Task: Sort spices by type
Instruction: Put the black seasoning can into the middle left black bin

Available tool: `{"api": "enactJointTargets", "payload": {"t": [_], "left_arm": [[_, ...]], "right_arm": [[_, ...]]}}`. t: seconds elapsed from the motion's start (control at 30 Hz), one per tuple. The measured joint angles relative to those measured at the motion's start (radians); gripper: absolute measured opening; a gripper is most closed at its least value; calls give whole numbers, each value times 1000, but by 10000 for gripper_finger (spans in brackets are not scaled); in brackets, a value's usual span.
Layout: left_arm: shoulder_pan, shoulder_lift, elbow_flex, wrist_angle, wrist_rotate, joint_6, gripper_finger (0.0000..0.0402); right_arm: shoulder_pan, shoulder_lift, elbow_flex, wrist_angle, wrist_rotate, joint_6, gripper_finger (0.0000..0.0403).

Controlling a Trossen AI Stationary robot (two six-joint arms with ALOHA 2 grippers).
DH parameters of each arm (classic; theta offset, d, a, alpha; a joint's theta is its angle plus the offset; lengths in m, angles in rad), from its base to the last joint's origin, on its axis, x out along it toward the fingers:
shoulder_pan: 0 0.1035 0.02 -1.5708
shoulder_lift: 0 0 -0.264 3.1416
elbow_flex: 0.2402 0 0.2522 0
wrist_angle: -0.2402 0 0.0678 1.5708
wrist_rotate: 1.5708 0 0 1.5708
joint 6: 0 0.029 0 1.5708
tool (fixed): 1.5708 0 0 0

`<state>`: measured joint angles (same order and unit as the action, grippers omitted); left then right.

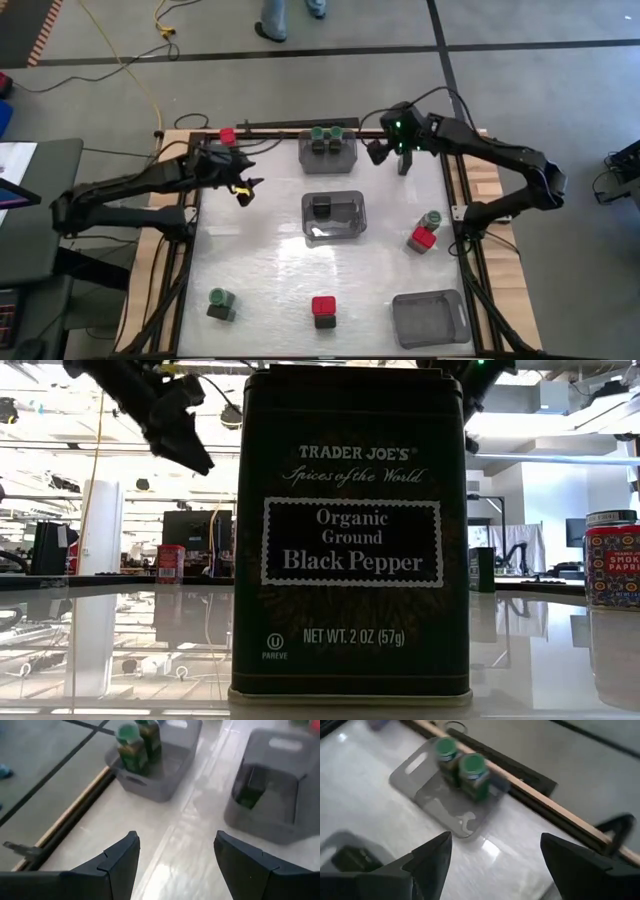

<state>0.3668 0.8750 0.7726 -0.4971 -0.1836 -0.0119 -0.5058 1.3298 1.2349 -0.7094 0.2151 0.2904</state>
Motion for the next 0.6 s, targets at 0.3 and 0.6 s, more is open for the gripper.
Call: {"api": "enactJointTargets", "payload": {"t": [0.3,0.6], "left_arm": [[0,-138,-276,391,175,-8,244],[0,-197,-302,395,175,16,244]], "right_arm": [[-138,119,149,-268,7,157,330],[-278,233,155,-455,-4,317,330]]}}
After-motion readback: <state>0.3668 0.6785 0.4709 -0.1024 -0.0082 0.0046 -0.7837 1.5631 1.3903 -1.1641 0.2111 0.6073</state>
